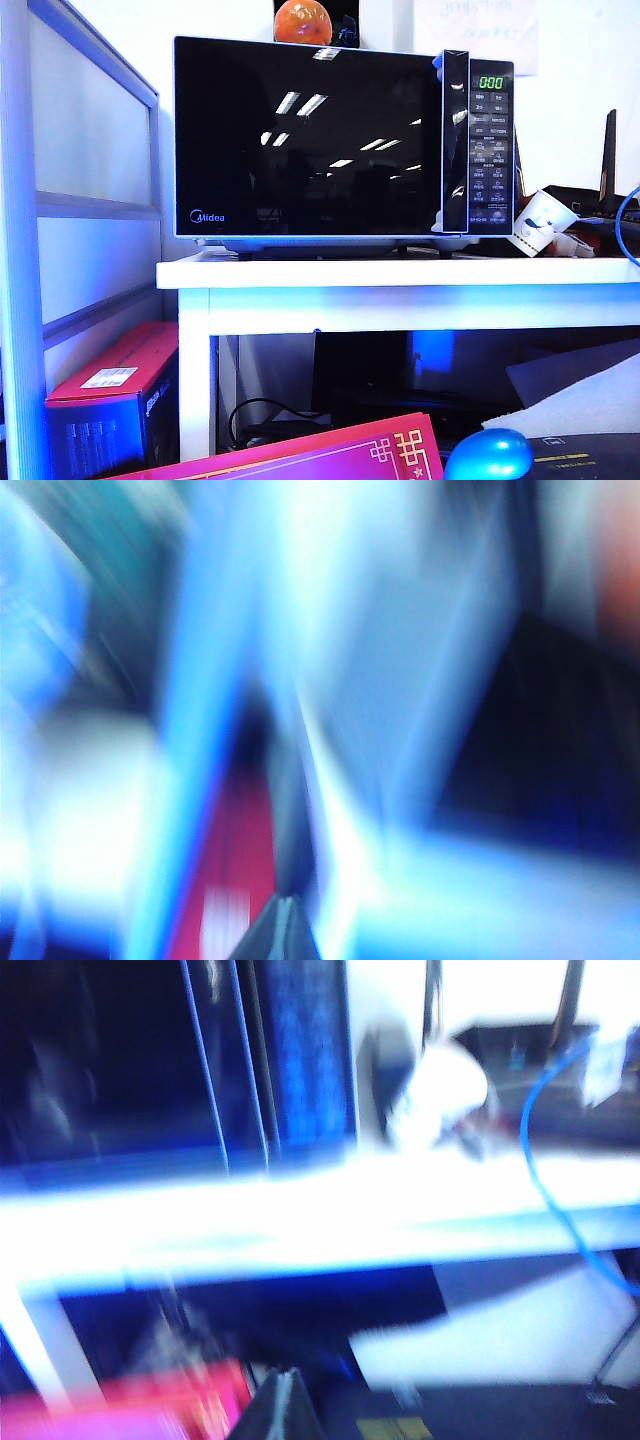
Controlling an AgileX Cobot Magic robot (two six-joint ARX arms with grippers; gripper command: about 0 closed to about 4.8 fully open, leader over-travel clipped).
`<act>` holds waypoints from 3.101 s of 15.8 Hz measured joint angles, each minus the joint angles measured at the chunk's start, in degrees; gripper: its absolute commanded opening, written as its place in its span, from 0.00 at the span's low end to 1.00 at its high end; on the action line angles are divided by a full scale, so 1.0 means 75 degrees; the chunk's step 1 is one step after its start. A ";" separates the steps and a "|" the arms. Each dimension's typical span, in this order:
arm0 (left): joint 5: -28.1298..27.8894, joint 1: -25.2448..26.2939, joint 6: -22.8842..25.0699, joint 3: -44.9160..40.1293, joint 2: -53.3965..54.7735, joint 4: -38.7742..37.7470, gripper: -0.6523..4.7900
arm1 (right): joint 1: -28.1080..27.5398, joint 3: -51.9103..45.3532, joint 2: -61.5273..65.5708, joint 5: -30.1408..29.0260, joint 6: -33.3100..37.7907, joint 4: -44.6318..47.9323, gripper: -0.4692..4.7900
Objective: Open the microwave door, place the orange inside the microwave, then close the microwave door.
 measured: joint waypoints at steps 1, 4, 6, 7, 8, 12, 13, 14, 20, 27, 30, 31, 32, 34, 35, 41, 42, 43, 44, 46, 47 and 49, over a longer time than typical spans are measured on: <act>-0.0729 0.0003 -0.0175 0.0673 0.0055 0.0178 0.11 | 0.0000 0.0423 0.0003 0.0335 0.0810 -0.0015 0.09; -0.1559 0.0003 0.0819 0.3101 0.2055 0.0376 0.11 | -0.0009 0.1276 0.0117 0.0568 0.1644 -0.0420 0.09; -0.0866 0.0003 0.1492 0.5071 0.4089 0.0286 0.11 | -0.0020 0.2011 0.0664 0.0656 0.1658 -0.0399 0.09; -0.0102 0.0003 0.1682 0.6184 0.5059 0.0265 0.11 | -0.0020 0.2358 0.1102 0.0656 0.1664 -0.0393 0.09; 0.0664 0.0003 0.1798 0.7099 0.5747 -0.0026 0.11 | -0.0020 0.2640 0.1486 0.0662 0.1655 -0.0417 0.09; 0.4130 -0.0023 0.1958 1.1823 0.9028 -0.2390 0.11 | 0.0157 0.4243 0.3337 0.2215 0.1029 -0.0504 0.09; 0.4395 -0.0061 0.1961 1.2648 0.9629 -0.3095 0.11 | 0.0128 0.4418 0.3926 0.2317 0.0548 -0.0367 0.09; 0.4485 -0.0169 0.1988 1.3286 1.0069 -0.3789 0.11 | 0.0128 0.4628 0.4476 0.2323 0.0303 -0.0280 0.09; 0.3541 -0.1192 0.3316 1.4434 1.0765 -0.5441 0.11 | 0.0175 0.7498 0.7353 0.0458 -0.0055 0.0137 0.09; 0.2978 -0.1990 0.3471 1.4437 1.1794 -0.5144 0.11 | 0.1524 0.8880 0.9445 -0.0102 -0.1154 0.0117 0.09; 0.2885 -0.1993 0.3491 1.4437 1.2257 -0.4803 0.11 | 0.1891 0.9241 1.0078 -0.0017 -0.1230 0.0350 0.09; 0.2824 -0.2063 0.3494 1.4437 1.2383 -0.4672 0.11 | 0.1923 0.9285 1.0244 -0.0041 -0.1233 0.0501 0.09; 0.2809 -0.2084 0.3491 1.4437 1.2476 -0.4505 0.11 | 0.1918 0.9279 1.0343 -0.0032 -0.1233 0.0577 0.09; 0.2757 -0.2060 0.3491 1.4437 1.2555 -0.4185 0.11 | 0.1979 0.9276 1.0576 0.0017 -0.1233 0.0766 0.09; 0.2751 -0.2075 0.3488 1.4437 1.2563 -0.4086 0.11 | 0.1988 0.9276 1.0669 0.0000 -0.1236 0.0831 0.09; 0.2742 -0.2104 0.3450 1.4440 1.2890 -0.3322 0.11 | 0.2116 0.9279 1.1068 -0.0038 -0.1233 0.1096 0.09; 0.2745 -0.2113 0.3375 1.4440 1.3076 -0.3203 0.11 | 0.2189 0.9276 1.1112 -0.0029 -0.1233 0.1087 0.09; 0.2745 -0.2127 0.3340 1.4440 1.3239 -0.3107 0.11 | 0.2224 0.9273 1.1147 -0.0035 -0.1233 0.1075 0.09; 0.2745 -0.2145 0.3311 1.4440 1.3385 -0.2993 0.12 | 0.2282 0.9273 1.1159 -0.0038 -0.1233 0.1078 0.09; 0.2754 -0.2218 0.3290 1.4440 1.3712 -0.2632 0.18 | 0.2366 0.9273 1.1159 -0.0038 -0.1233 0.1090 0.09; 0.2774 -0.2226 0.3290 1.4437 1.3784 -0.2559 0.29 | 0.2372 0.9273 1.1159 -0.0038 -0.1233 0.1090 0.09; 0.2798 -0.2221 0.3284 1.4437 1.3881 -0.2471 0.51 | 0.2361 0.9276 1.1182 -0.0032 -0.1233 0.1090 0.09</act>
